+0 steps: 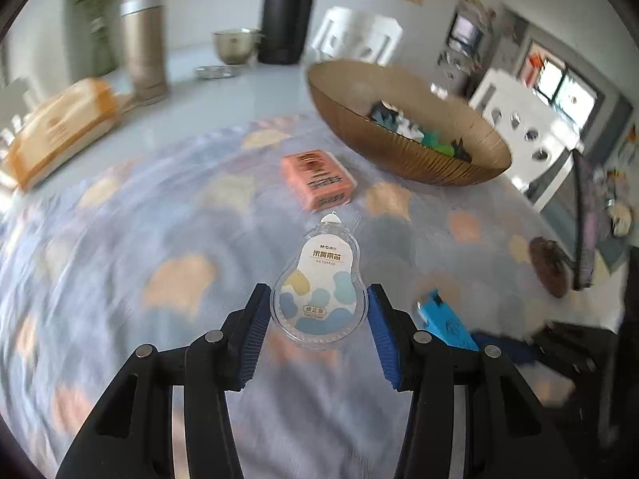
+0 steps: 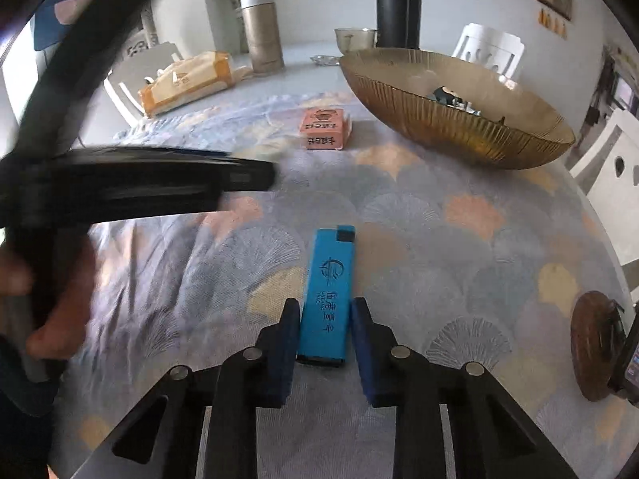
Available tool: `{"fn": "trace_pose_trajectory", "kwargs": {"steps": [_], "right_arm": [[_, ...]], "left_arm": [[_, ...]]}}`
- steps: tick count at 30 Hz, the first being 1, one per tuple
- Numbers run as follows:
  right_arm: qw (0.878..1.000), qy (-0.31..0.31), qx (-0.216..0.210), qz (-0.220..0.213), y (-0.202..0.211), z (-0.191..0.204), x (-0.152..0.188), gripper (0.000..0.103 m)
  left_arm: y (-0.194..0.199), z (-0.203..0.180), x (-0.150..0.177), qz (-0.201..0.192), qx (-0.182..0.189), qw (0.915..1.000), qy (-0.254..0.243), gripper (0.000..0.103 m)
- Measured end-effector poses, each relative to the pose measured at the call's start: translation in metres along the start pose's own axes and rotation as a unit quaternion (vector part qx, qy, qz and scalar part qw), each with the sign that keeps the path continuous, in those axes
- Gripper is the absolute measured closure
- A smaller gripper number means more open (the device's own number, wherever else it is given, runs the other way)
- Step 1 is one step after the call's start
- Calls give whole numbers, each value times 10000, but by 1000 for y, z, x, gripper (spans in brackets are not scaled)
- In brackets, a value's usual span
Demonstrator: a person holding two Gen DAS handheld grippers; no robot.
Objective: Organize rigid objects
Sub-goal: 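Grasp the blue lighter with the right tool while the left tool grasps the white packet, then carry the lighter and white packet over the amber bowl and open both tools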
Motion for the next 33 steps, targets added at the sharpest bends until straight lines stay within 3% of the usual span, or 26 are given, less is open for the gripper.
{"fn": "trace_pose_trajectory", "kwargs": {"steps": [4, 7, 12, 16, 19, 23, 28, 31, 33], "right_arm": [[9973, 473, -560, 81, 7, 5, 11, 78], [9961, 644, -586, 123, 15, 0, 20, 78], [9968, 194, -745, 191, 20, -12, 27, 75], [9976, 269, -619, 150, 17, 1, 26, 56], [9986, 500, -171, 93, 10, 8, 23, 53], [9981, 607, 67, 13, 8, 11, 21, 57], [9973, 729, 63, -103, 10, 18, 20, 76], [9954, 915, 216, -181, 13, 24, 22, 78], [9954, 943, 39, -180, 14, 31, 24, 78]], "left_arm": [[17, 14, 23, 63, -126, 9994, 326, 57], [15, 16, 39, 161, -142, 9985, 509, 57], [6, 16, 49, 141, -68, 9982, 575, 57], [7, 17, 51, 93, -229, 9985, 488, 57], [7, 16, 52, 81, -392, 9983, 417, 57], [7, 16, 52, 75, -485, 9981, 366, 57], [6, 15, 52, 68, -562, 9980, 277, 57], [9, 12, 50, -19, -615, 9979, 197, 57], [13, 9, 48, -131, -615, 9979, 130, 57]]}}
Point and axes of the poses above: each gripper's, at about its wrist camera, not at the fingertips, and y roughly against the way its jaws point, z to its left, x to its underside, the point moved 10 cm from there along -y, roughly the way its jaws point
